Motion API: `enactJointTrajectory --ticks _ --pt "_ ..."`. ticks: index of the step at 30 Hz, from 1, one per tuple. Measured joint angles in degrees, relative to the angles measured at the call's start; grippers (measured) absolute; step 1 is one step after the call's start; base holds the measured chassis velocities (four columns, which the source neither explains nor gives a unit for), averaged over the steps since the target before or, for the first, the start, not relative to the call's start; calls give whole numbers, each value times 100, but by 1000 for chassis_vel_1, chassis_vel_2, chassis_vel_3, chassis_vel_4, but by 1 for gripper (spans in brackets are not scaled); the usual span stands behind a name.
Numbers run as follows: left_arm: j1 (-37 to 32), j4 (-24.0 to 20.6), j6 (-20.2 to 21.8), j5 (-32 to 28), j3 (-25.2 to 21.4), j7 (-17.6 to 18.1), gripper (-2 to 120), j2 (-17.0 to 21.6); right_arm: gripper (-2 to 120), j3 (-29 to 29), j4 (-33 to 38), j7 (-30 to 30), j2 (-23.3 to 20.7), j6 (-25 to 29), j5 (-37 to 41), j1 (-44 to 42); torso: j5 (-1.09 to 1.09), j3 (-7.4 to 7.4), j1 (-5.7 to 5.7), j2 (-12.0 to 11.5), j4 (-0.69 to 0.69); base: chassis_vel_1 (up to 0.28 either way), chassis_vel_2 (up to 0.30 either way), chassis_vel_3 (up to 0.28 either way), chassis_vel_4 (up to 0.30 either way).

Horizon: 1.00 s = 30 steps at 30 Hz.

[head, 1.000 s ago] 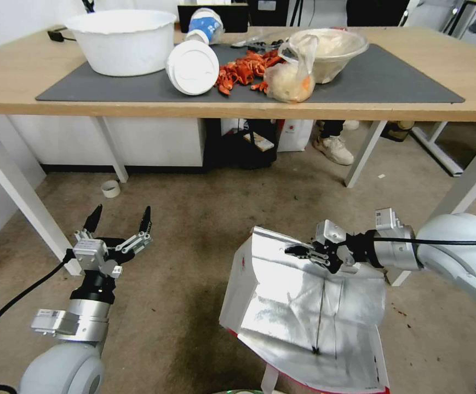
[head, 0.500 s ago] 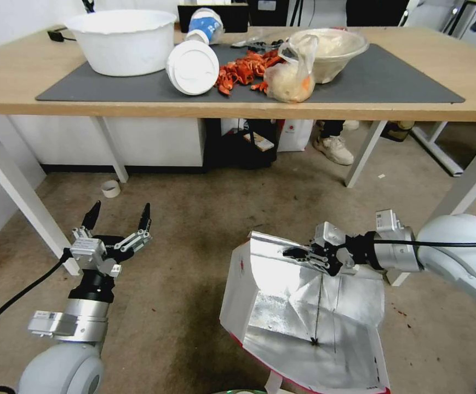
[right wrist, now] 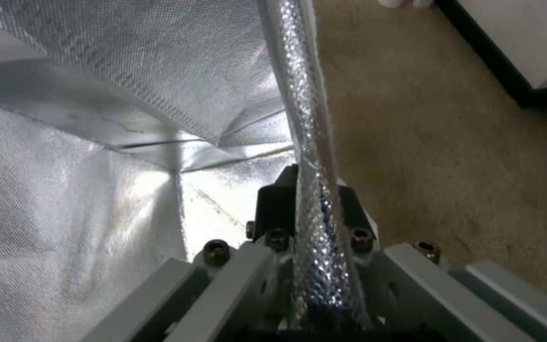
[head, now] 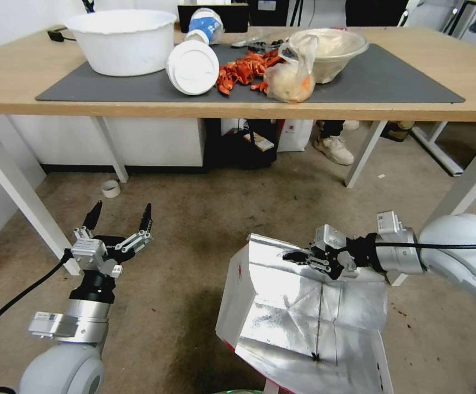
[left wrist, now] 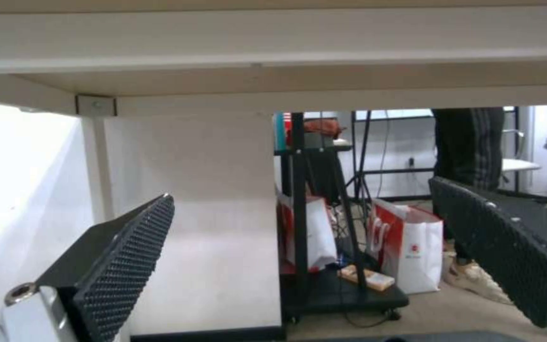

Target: Pick up the food delivery bag from the floor and place it on the table.

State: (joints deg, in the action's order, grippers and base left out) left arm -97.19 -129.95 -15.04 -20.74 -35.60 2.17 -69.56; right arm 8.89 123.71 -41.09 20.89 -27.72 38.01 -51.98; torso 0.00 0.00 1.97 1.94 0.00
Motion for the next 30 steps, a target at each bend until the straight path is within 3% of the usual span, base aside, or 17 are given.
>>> enactJointTrajectory --ticks 30 --pt "-43 -28 -46 -110 18 -37 100 9 0 132 17 1 1 168 -23 -189 0 481 41 519 0 0 0 0 0"
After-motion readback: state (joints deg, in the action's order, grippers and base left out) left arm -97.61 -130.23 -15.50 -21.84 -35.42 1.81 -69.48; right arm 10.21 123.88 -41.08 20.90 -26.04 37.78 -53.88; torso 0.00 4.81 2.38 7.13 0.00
